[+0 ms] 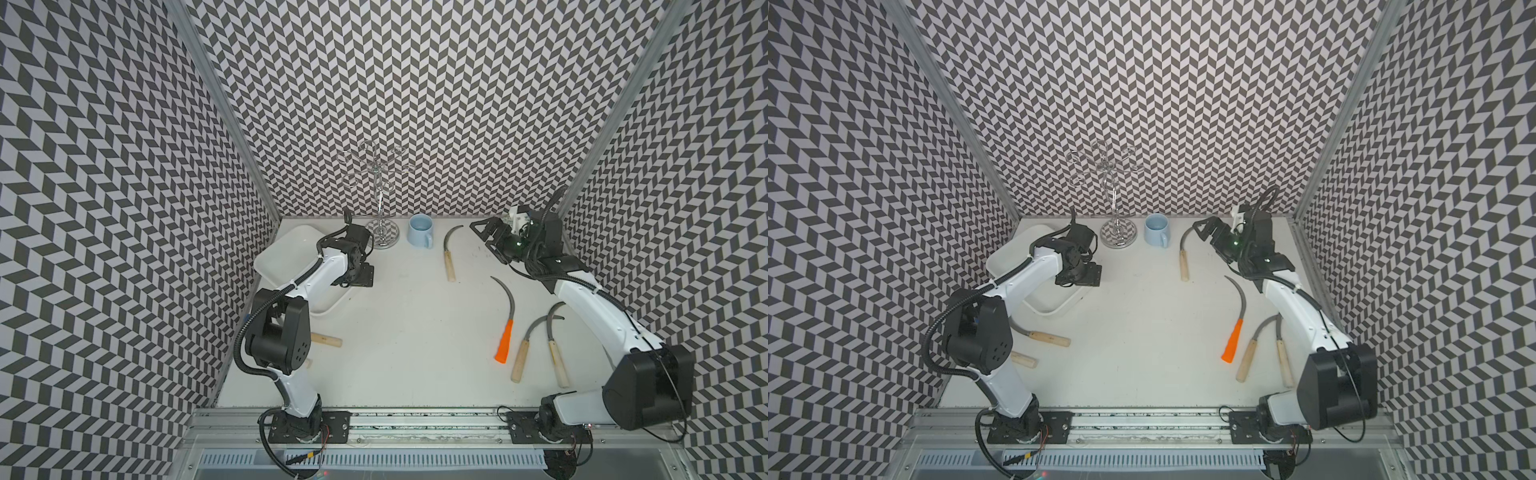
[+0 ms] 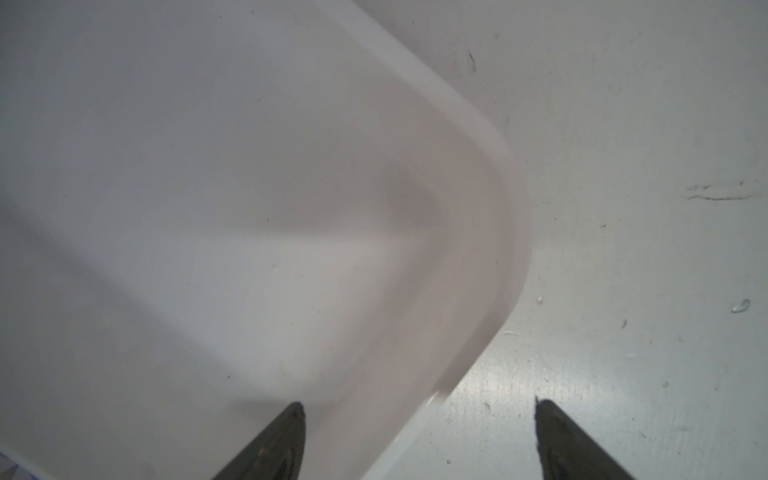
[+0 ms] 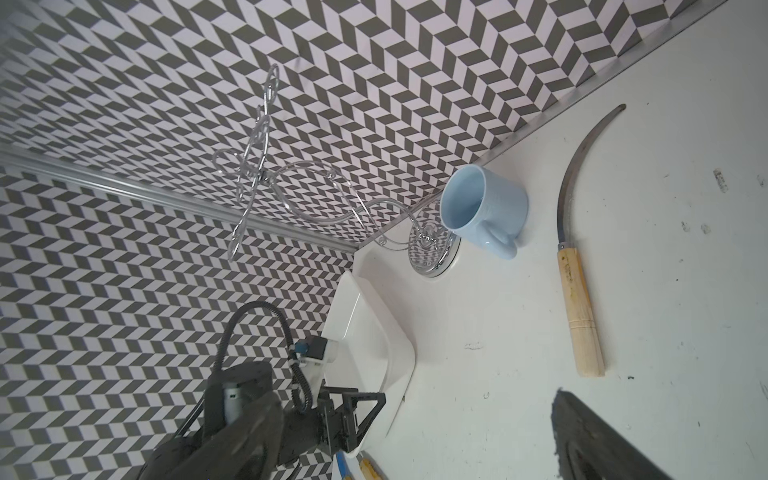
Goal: Put small sickles into storage boxes
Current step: Pick up the storage box at the center of the board.
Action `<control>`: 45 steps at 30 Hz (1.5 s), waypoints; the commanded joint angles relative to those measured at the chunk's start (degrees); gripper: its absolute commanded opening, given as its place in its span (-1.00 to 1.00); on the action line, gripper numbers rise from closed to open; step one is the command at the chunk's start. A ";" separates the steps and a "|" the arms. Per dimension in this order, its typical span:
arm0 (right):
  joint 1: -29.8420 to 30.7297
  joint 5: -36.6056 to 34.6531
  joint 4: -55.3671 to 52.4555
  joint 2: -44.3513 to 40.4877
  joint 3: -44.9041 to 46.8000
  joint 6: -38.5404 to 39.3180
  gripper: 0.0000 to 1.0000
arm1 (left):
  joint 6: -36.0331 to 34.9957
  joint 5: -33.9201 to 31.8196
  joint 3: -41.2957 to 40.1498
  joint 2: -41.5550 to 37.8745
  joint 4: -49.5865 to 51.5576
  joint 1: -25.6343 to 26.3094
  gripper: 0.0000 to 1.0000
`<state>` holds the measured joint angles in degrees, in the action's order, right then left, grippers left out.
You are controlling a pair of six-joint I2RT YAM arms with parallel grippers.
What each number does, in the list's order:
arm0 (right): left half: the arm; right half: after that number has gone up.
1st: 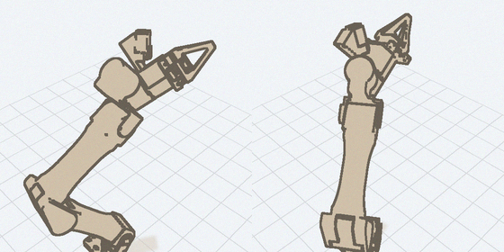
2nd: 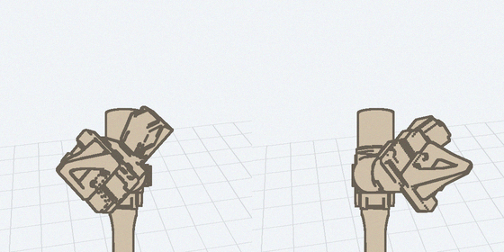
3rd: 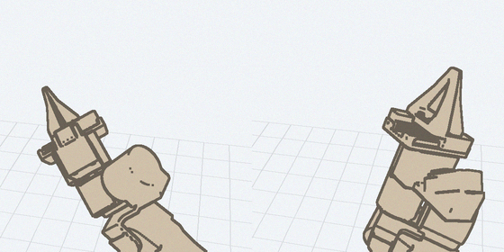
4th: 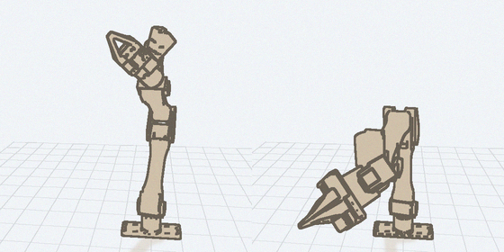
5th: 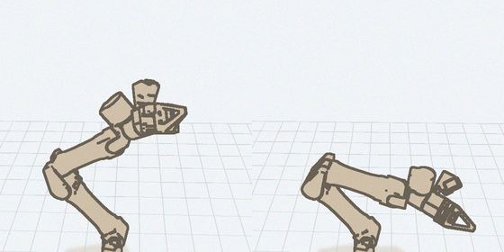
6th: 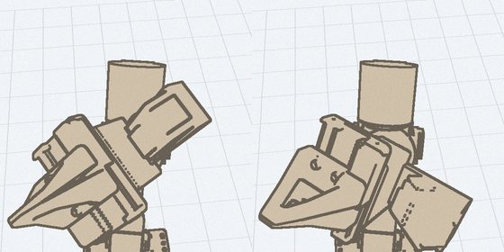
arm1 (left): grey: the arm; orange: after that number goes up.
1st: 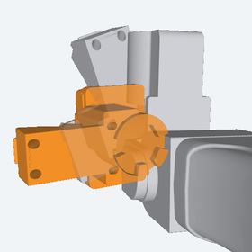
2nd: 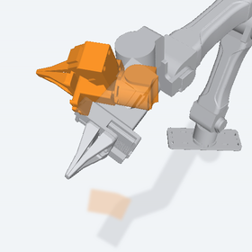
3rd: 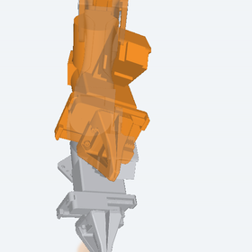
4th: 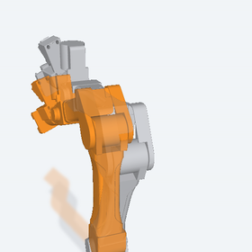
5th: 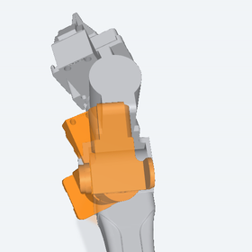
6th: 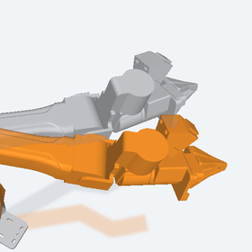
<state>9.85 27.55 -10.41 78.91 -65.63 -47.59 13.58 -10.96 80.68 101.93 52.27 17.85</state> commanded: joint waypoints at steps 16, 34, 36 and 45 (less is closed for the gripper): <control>-0.01 3.81 2.02 -7.81 11.02 -0.63 1.00 | -3.28 -1.69 -0.18 6.92 -1.05 0.07 0.02; -0.04 4.53 3.14 -7.90 13.31 -1.45 1.00 | -4.03 -2.80 1.44 7.82 -3.49 3.40 -0.32; -0.08 4.45 3.31 -7.82 13.55 -1.54 1.00 | -4.19 -2.63 1.90 8.10 -3.69 3.92 -0.42; -0.13 4.62 3.36 -8.07 14.02 -1.62 1.00 | -4.58 -3.08 4.25 9.94 -3.84 5.61 -0.72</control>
<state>9.85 31.77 -9.85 72.36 -52.31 -48.53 8.49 -13.37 83.11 110.93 48.95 22.96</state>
